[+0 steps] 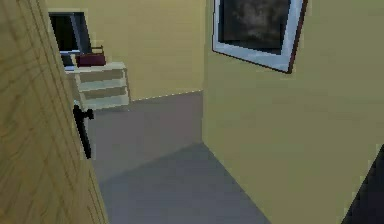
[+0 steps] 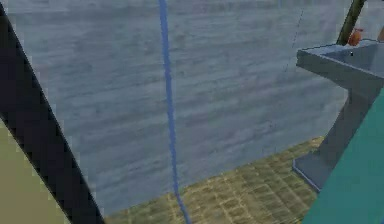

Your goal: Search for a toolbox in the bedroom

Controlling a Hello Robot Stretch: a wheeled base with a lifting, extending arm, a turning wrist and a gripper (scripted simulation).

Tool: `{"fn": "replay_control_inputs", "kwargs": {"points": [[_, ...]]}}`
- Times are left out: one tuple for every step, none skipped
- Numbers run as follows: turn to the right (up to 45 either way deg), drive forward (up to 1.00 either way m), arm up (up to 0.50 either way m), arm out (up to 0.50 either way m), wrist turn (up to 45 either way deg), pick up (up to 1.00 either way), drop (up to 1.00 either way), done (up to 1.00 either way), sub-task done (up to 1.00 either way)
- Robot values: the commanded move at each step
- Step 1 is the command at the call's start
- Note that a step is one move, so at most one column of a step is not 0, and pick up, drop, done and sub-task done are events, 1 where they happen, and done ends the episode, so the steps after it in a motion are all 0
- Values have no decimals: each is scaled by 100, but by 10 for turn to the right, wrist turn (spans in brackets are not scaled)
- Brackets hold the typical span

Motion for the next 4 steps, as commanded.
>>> {"fn": "replay_control_inputs", "kwargs": {"points": [[0, 80, 0, 0, 0, 0, 0, 0, 0], [-240, 0, 0, 0, 0, 0, 0, 0, 0], [-30, 0, 0, 0, 0, 0, 0, 0, 0], [0, 100, 0, 0, 0, 0, 0, 0, 0]]}}
